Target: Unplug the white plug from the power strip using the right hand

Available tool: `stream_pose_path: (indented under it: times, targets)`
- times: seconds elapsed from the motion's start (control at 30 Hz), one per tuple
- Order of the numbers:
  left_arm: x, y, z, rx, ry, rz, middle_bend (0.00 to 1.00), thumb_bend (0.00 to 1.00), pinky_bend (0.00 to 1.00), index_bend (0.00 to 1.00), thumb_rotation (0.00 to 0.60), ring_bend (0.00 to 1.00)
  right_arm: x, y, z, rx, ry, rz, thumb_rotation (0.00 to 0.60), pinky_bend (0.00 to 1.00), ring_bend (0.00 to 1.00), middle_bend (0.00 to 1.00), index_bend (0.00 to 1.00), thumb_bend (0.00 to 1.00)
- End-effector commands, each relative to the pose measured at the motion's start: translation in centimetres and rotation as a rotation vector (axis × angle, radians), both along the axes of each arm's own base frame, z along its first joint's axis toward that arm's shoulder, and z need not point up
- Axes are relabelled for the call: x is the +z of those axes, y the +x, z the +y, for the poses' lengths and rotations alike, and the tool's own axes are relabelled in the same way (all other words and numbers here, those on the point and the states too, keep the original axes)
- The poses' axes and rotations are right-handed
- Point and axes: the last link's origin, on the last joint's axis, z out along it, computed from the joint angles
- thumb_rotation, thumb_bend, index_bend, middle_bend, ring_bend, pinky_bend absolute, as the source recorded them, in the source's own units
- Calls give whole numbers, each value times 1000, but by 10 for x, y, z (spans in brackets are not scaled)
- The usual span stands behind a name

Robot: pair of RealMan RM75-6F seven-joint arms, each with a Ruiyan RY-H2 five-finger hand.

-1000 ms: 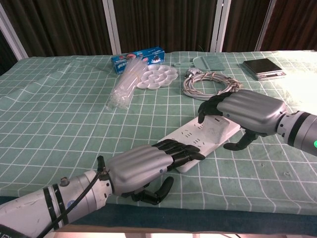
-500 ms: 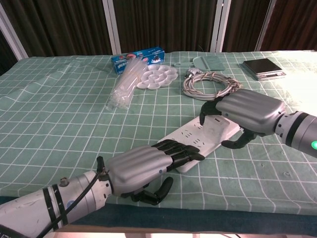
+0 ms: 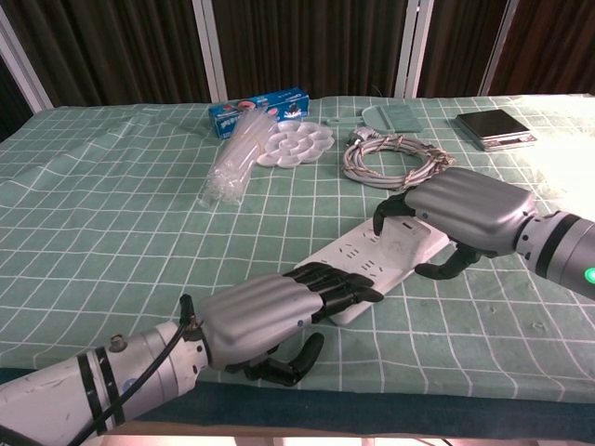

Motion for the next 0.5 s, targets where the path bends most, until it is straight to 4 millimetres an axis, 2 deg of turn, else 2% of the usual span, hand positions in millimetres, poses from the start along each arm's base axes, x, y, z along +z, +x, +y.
stream_pose_path:
  times: [0.03, 0.5]
  targets:
    - [-1, 0, -1, -3, -1, 3, 0, 780, 26, 0, 589, 0, 1, 0, 0, -5, 2, -10, 600, 484, 431, 467, 711, 510]
    - [-5, 2, -5, -30, 6, 22, 0, 780, 26, 0, 589, 0, 8, 4, -1, -71, 26, -83, 600, 498, 467, 498, 750, 524]
